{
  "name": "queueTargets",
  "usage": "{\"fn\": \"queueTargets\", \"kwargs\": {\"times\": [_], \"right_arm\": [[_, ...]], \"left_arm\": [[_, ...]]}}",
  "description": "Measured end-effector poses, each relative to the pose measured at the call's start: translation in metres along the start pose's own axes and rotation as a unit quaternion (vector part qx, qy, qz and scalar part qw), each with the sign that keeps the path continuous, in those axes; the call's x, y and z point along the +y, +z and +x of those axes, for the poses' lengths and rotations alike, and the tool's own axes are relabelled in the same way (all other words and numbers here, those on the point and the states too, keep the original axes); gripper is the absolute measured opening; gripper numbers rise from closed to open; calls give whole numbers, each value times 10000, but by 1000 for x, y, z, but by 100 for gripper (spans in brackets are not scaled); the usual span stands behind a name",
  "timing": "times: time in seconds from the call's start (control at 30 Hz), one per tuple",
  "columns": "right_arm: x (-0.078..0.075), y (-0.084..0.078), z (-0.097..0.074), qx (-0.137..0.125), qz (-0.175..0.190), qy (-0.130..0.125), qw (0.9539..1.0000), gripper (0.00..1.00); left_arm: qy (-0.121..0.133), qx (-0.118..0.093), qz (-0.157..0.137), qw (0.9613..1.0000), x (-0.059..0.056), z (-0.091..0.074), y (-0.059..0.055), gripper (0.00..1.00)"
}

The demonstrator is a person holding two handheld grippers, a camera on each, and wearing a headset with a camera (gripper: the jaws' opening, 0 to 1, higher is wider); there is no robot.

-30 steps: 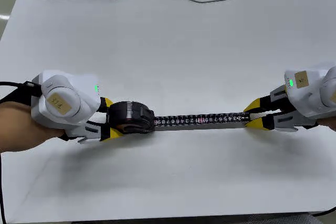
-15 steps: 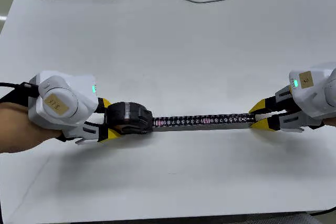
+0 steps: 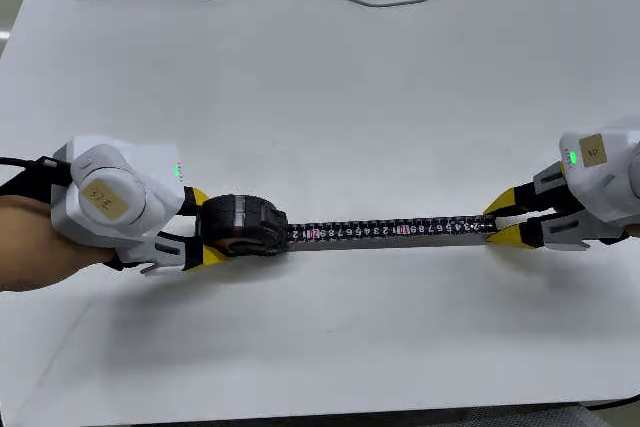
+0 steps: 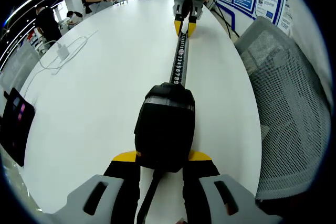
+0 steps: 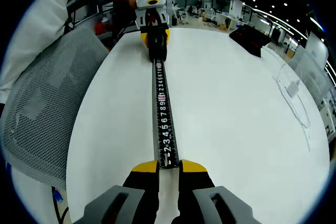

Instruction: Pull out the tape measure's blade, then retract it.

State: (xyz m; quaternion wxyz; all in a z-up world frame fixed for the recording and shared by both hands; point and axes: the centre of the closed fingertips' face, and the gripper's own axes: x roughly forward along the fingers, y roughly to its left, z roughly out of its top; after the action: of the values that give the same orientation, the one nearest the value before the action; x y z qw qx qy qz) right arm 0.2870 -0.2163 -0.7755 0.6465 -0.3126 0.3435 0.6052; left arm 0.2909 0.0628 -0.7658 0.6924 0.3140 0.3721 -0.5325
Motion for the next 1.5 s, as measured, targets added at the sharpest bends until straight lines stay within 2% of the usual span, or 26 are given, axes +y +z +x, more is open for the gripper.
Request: {"fn": "queueTargets", "kwargs": {"times": [0.33,0.93,1.27,1.5], "right_arm": [[0,-7,-2,86,53,-8,9999,9],[0,-5,-1,135,216,-10,9997,11],[1,-5,-1,191,142,-51,9997,12],[2,-3,-1,157,288,-10,9995,15]], "left_arm": [[0,-1,7,10000,0,0,1,25],[111,-21,41,9999,0,0,4,27],[98,8,-36,9999,0,-1,4,28],[122,-26,-131,9998,1,-2,5,28]]}}
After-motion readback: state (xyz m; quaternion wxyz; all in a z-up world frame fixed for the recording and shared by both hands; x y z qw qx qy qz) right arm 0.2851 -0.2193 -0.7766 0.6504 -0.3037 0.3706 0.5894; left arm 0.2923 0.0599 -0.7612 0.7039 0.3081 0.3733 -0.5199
